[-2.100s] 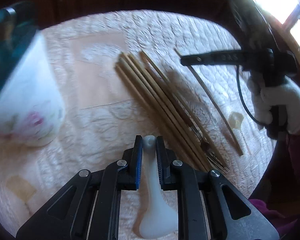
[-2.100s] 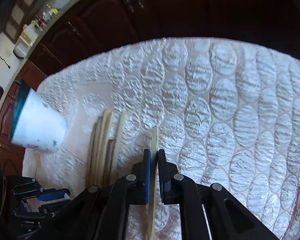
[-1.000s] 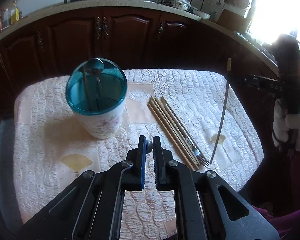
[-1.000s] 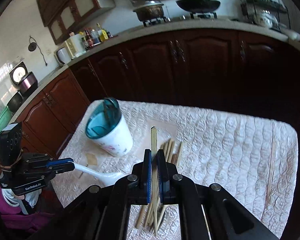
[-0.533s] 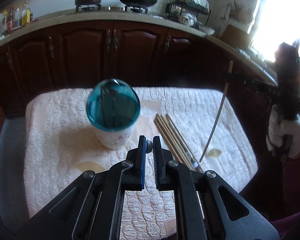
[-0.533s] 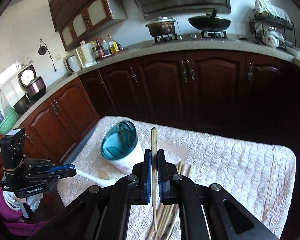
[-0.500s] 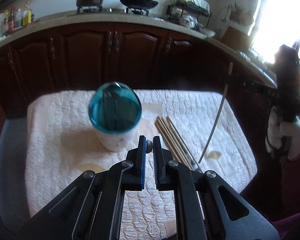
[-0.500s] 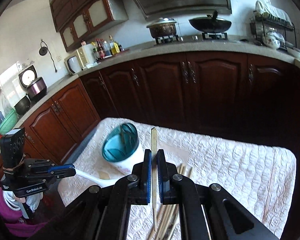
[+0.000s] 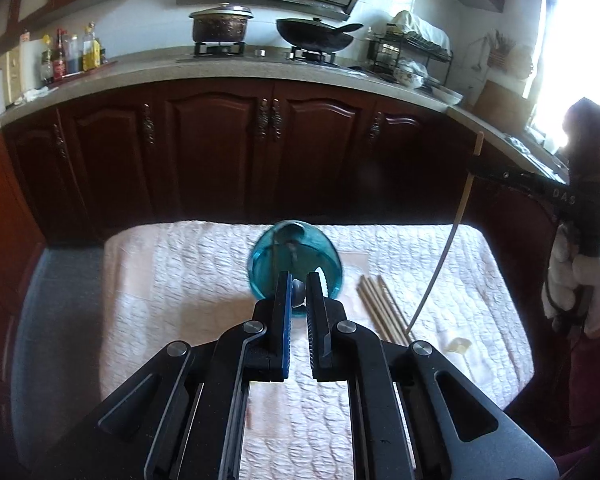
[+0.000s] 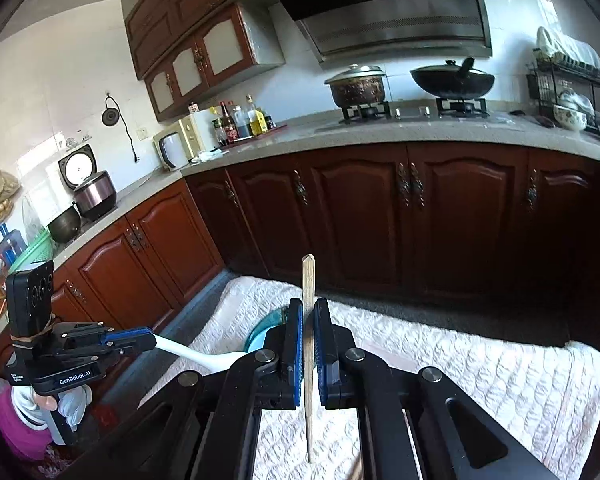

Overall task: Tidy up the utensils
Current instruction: 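Lift the chopstick with the right gripper while the left lifts the ceramic spoon toward the cup, then lower the chopstick and ceramic spoon into the teal cup and open both grippers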

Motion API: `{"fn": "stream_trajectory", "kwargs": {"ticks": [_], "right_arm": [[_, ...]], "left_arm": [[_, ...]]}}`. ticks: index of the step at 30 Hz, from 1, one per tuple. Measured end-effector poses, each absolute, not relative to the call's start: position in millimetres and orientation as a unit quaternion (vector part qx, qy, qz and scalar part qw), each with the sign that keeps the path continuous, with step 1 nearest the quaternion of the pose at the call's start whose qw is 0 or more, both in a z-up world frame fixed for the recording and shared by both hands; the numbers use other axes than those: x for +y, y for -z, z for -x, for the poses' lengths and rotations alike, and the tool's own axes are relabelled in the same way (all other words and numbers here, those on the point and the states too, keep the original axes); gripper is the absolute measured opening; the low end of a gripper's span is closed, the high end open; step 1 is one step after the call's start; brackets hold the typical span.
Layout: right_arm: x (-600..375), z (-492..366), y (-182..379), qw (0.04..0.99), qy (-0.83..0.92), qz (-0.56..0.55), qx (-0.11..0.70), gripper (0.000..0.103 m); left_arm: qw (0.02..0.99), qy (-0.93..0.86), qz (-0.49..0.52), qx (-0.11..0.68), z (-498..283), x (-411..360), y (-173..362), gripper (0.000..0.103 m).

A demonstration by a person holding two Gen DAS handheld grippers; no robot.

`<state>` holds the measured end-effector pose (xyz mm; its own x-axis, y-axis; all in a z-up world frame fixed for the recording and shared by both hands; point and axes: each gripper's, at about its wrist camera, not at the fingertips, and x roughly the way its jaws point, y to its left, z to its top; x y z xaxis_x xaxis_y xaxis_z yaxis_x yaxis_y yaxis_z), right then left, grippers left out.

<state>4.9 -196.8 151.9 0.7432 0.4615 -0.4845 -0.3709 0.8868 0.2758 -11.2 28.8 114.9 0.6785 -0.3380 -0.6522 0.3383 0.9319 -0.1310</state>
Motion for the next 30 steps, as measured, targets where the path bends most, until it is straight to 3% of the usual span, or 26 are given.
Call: {"fn": "stream_trajectory", "kwargs": {"ticks": [18, 30], "right_arm": [[-155.8, -64.4, -177.0, 0.938, -0.226, -0.077, 0.25, 0.005], [-133.3, -117.3, -140.7, 0.937, -0.213, -0.074, 0.267, 0.005]], "left_arm": [[0.913, 0.133, 0.017, 0.386, -50.6, 44.0, -97.1, 0.005], [0.897, 0.116, -0.024, 0.426, -88.3, 25.9, -63.2, 0.005]]}}
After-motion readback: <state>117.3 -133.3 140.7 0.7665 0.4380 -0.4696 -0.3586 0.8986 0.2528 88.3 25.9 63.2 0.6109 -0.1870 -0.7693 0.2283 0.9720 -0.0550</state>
